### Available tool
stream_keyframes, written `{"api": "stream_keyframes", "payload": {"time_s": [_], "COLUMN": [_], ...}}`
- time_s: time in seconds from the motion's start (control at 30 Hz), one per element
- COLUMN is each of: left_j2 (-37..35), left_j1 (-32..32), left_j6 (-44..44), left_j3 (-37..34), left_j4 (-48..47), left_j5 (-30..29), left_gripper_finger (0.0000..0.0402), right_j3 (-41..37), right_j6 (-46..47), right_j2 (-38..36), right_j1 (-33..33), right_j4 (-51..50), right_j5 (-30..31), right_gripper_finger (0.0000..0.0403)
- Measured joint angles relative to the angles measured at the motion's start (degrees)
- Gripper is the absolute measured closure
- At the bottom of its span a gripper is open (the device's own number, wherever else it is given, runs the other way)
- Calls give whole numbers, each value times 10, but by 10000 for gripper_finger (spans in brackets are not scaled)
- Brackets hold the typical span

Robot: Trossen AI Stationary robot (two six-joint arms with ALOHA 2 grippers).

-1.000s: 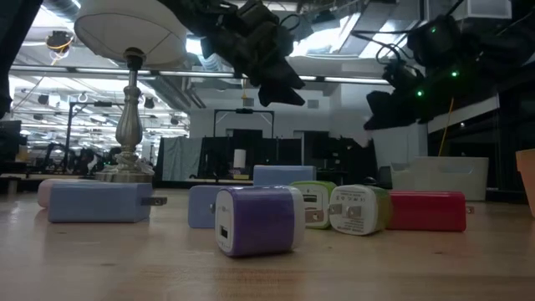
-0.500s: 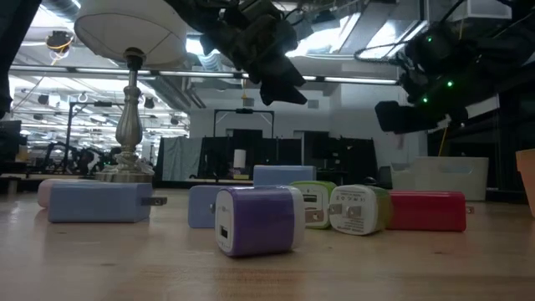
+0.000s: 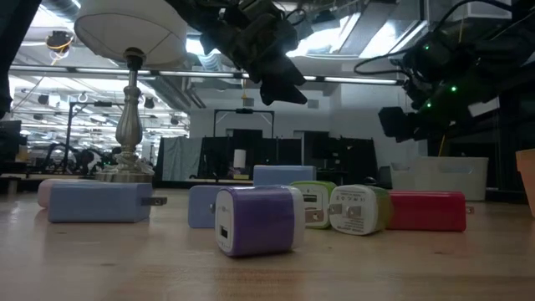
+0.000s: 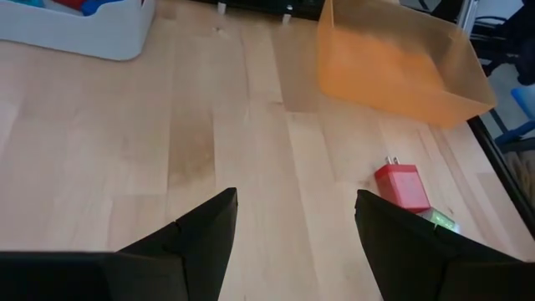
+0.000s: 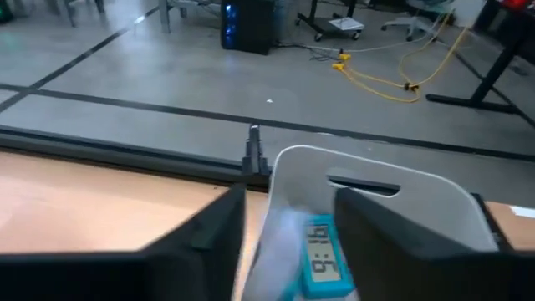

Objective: Pick & Place Office items
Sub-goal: Put the light pink charger adapter into the orange bin

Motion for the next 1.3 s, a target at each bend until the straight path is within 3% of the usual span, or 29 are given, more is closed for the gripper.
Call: {"api": "stream_keyframes", "payload": {"time_s": [0.13, 0.3, 0.4, 0.53, 0.67, 0.73, 0.83, 1.03, 1.3], "left_j2": [0, 0, 0, 0, -10, -27, -77, -219, -403], "left_j1": [-4, -24, -54, -103, -152, -176, -197, -219, -248], "left_j6": [-5, -5, 4, 9, -3, 0, 14, -18, -98], "left_j3": [0, 0, 0, 0, -27, -49, -103, -295, -558], "left_j4": [0, 12, 12, 33, 183, 235, 261, 462, 532], "left_j5": [-2, -27, -102, -208, -229, -288, -396, -436, -545], "left_gripper_finger": [164, 164, 165, 174, 185, 189, 191, 192, 192], "right_j3": [0, 0, 0, 0, 0, 0, 0, 1, 1], "right_j6": [1, -22, -78, -162, -203, -214, -224, -221, -196], "right_j2": [0, -4, -10, -12, -12, -12, -12, -12, -12], "right_j1": [0, 11, 24, 40, 52, 52, 52, 52, 55], "right_j4": [8, 63, 141, 273, 345, 356, 374, 443, 422], "right_j5": [-2, -50, -146, -351, -508, -559, -627, -731, -745], "right_gripper_finger": [152, 137, 143, 155, 164, 165, 165, 165, 165]}}
